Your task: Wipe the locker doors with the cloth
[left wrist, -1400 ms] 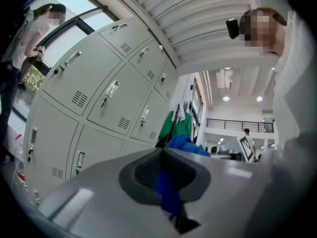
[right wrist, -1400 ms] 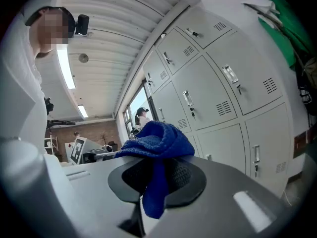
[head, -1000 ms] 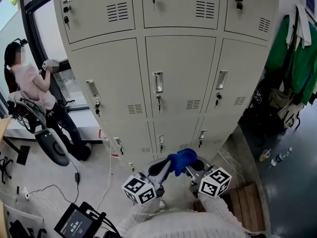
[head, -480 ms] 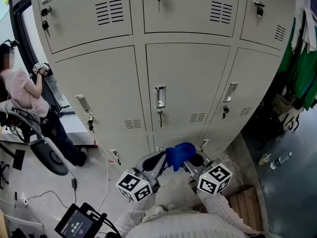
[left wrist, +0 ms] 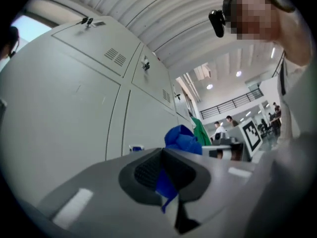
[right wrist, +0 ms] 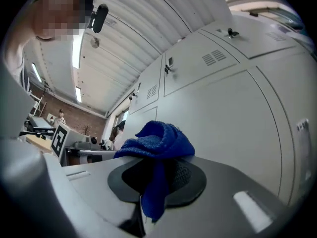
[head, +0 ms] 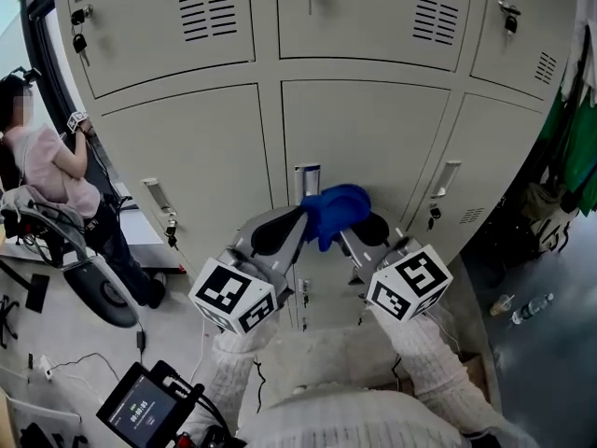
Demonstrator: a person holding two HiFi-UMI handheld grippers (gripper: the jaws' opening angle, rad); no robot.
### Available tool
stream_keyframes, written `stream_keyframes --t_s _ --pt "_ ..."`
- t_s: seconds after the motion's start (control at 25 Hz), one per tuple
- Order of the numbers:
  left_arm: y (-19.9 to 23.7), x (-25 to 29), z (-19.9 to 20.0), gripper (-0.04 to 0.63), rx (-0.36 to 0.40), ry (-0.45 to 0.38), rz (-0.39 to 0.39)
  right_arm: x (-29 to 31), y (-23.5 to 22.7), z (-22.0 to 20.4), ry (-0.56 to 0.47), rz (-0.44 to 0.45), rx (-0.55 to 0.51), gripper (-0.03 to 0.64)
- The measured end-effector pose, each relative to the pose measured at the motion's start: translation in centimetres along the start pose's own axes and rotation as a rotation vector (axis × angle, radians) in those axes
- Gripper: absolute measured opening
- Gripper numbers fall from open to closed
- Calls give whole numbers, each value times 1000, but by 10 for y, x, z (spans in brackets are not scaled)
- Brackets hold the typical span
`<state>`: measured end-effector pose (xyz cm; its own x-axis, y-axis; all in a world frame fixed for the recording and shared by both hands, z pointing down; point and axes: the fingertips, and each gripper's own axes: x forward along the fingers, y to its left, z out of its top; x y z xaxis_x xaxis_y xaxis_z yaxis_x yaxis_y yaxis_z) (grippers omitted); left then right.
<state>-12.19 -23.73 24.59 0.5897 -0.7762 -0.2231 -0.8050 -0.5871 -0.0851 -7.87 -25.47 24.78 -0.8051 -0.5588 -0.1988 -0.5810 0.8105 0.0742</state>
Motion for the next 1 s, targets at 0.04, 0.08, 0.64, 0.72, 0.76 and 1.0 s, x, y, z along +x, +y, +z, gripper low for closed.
stream_keyframes --t_s 0.04,0.08,0.64,0.72,0.76,1.0 --pt "5 3 13 7 28 -12 9 7 -3 15 -22 -8 -21 48" --pt "9 6 27 8 49 -29 10 13 -6 29 -39 -16 -43 40" --pt "42 38 119 6 192 -104 -24 84 -20 116 -64 15 -237 41" --pt "45 40 119 6 189 -102 -25 88 -23 116 -43 11 -237 41" --pt "46 41 118 6 189 -100 -25 89 -23 116 -37 10 -237 41" --pt "52 43 115 6 192 -96 -17 90 -25 117 -42 6 -237 49"
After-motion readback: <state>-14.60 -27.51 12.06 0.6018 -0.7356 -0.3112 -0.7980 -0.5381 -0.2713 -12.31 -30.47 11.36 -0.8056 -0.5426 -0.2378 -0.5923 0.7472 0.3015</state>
